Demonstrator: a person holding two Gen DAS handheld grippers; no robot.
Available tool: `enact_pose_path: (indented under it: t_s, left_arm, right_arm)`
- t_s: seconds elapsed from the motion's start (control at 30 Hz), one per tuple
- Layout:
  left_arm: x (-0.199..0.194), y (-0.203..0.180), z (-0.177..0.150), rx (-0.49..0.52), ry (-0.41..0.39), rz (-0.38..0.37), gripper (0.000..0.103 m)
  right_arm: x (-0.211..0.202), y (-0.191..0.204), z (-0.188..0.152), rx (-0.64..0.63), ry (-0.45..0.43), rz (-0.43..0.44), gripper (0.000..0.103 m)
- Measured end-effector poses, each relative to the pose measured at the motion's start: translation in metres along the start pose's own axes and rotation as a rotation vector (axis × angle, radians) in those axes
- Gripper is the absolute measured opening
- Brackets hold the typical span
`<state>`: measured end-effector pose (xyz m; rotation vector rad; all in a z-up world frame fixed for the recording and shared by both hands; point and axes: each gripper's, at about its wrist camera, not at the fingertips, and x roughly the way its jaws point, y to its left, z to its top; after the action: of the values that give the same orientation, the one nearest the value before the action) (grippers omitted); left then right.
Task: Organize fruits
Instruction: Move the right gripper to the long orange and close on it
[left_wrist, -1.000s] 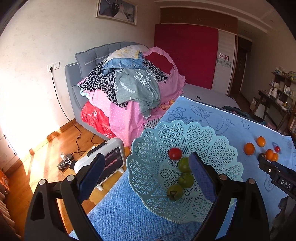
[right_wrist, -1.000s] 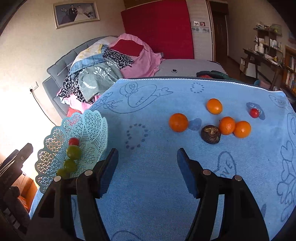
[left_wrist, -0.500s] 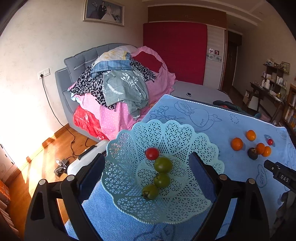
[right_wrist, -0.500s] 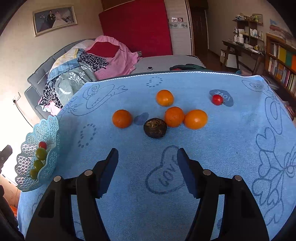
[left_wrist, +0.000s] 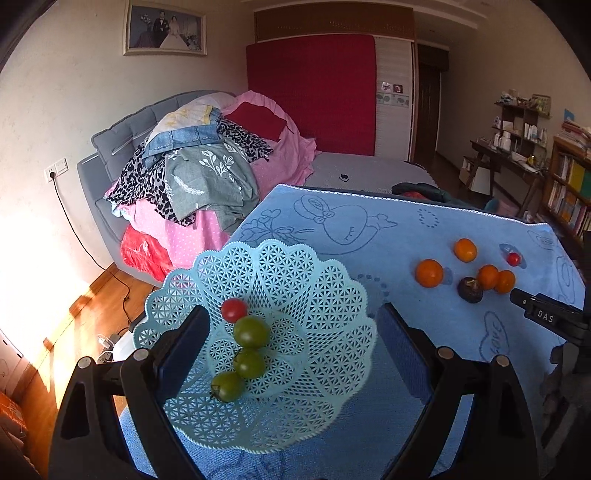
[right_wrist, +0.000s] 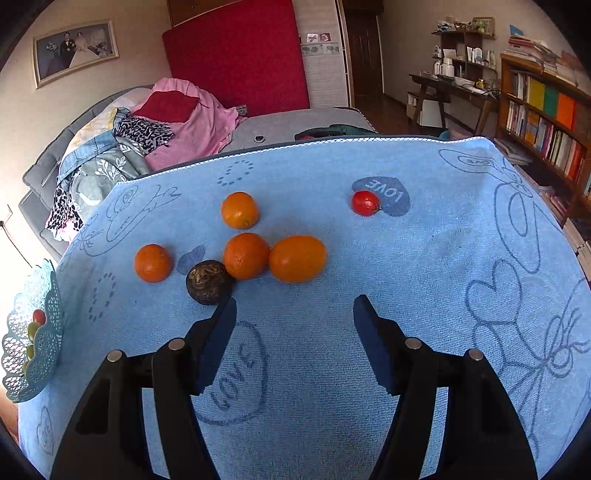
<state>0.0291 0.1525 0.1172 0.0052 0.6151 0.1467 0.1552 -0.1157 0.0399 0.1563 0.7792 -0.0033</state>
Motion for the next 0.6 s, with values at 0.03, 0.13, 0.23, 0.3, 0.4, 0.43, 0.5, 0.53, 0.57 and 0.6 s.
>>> enact_pose_path:
  t_s: [0.03, 0.13, 0.23, 0.3, 0.4, 0.43, 0.5, 0.53, 0.57, 0.6]
  left_arm:
    - [0.001, -0.005, 0.0, 0.01, 0.0, -0.004, 0.091]
    - [0.005, -0.019, 0.002, 0.04, 0.003, -0.016, 0.091]
    - [0.009, -0.033, 0.004, 0.073, 0.003, -0.025, 0.091]
    - [0.012, -0.041, 0.005, 0.093, 0.005, -0.032, 0.091]
    - [0.015, -0.052, 0.006, 0.118, 0.006, -0.041, 0.091]
    - [0.017, -0.055, 0.006, 0.124, 0.008, -0.045, 0.091]
    - [0.021, -0.06, 0.006, 0.132, 0.015, -0.052, 0.091]
    - [0.022, -0.063, 0.006, 0.136, 0.02, -0.055, 0.091]
    - [0.024, -0.066, 0.005, 0.139, 0.025, -0.057, 0.091]
    - [0.026, -0.069, 0.006, 0.143, 0.028, -0.059, 0.091]
  right_arm:
    - [0.005, -0.001, 0.002, 0.0, 0.004, -0.003, 0.067]
    - [0.018, -0.004, 0.007, -0.002, 0.018, -0.002, 0.067]
    - [0.029, -0.004, 0.012, -0.011, 0.028, 0.001, 0.067]
    - [0.037, -0.004, 0.014, -0.017, 0.035, 0.001, 0.067]
    - [0.043, -0.005, 0.017, -0.017, 0.028, 0.005, 0.067]
    - [0.044, -0.006, 0.019, -0.014, 0.024, 0.01, 0.067]
    - [0.045, -0.008, 0.021, -0.013, 0.018, 0.016, 0.067]
    - [0.046, -0.009, 0.023, -0.011, 0.016, 0.017, 0.067]
    - [0.046, -0.01, 0.023, -0.008, 0.016, 0.018, 0.067]
    - [0.047, -0.012, 0.023, -0.002, 0.016, 0.02, 0.067]
